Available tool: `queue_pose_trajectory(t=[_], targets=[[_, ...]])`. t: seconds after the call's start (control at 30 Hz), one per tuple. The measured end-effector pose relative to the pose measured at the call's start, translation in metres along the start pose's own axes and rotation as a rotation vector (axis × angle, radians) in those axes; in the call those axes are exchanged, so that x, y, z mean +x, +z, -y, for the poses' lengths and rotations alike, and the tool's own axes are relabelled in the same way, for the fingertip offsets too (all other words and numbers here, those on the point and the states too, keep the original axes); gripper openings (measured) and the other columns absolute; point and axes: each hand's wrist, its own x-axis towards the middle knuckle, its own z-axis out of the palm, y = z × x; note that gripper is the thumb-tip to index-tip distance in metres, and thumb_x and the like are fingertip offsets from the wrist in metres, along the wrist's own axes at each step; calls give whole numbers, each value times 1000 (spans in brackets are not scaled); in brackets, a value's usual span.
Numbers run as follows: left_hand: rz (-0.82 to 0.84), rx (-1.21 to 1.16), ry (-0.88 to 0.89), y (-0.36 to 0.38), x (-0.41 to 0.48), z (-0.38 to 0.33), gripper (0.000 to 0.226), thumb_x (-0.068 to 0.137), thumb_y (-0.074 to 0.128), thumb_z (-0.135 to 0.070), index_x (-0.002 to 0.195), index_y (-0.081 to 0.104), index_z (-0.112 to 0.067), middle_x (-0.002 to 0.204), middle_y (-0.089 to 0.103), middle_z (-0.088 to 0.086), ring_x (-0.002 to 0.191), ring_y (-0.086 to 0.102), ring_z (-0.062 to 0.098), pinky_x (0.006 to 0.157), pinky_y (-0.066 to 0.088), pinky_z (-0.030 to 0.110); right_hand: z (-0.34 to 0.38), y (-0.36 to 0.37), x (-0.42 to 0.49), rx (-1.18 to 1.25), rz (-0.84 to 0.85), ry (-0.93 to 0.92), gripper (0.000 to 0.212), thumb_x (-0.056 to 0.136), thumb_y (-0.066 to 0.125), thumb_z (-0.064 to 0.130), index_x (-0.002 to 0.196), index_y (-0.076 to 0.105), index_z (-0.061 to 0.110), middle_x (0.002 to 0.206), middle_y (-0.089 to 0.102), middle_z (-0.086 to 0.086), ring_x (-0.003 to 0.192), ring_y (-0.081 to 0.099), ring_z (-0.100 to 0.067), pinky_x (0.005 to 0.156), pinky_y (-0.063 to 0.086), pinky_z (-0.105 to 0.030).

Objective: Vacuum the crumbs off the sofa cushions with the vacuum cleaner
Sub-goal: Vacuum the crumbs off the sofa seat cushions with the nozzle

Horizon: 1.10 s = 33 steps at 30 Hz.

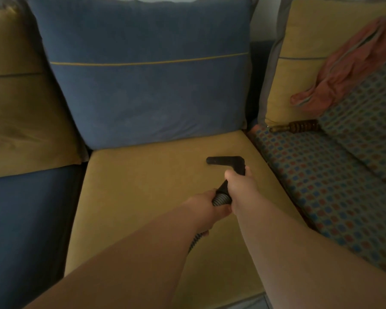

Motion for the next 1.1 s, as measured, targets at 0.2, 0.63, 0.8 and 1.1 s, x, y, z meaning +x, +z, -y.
queue_pose_trajectory(t=[0.2, 0.63, 0.8, 1.1], targets=[[7, -4, -35, -16, 26, 0, 54, 93, 58, -44, 141, 39, -28, 75, 52, 3, 58, 53, 17, 52, 53, 29, 10, 22, 18, 3, -32, -12, 78, 86, 59, 29, 148, 17, 49, 128, 52, -6, 96, 60, -31, 84, 55, -51], [-57, -21, -77, -108, 36, 42, 48, 91, 58, -49, 133, 44, -30, 76, 57, 4, 47, 56, 14, 48, 54, 26, 41, 120, 13, -13, 70, -6, 78, 83, 56, 27, 146, 19, 52, 121, 54, -6, 91, 61, -33, 77, 57, -50], [-102, -69, -114, -140, 24, 75, 36, 89, 59, -50, 119, 48, -34, 74, 59, 3, 41, 56, 11, 47, 54, 25, 42, 166, -1, -81, 128, -3, 79, 82, 57, 28, 147, 18, 51, 123, 53, -6, 90, 61, -32, 74, 57, -47], [-140, -73, -120, -143, 9, 96, 32, 84, 59, -55, 109, 47, -39, 73, 61, 1, 42, 56, 9, 46, 54, 25, 28, 181, -11, -171, 199, -44, 75, 82, 55, 28, 147, 23, 45, 123, 56, -6, 93, 61, -30, 81, 56, -46]])
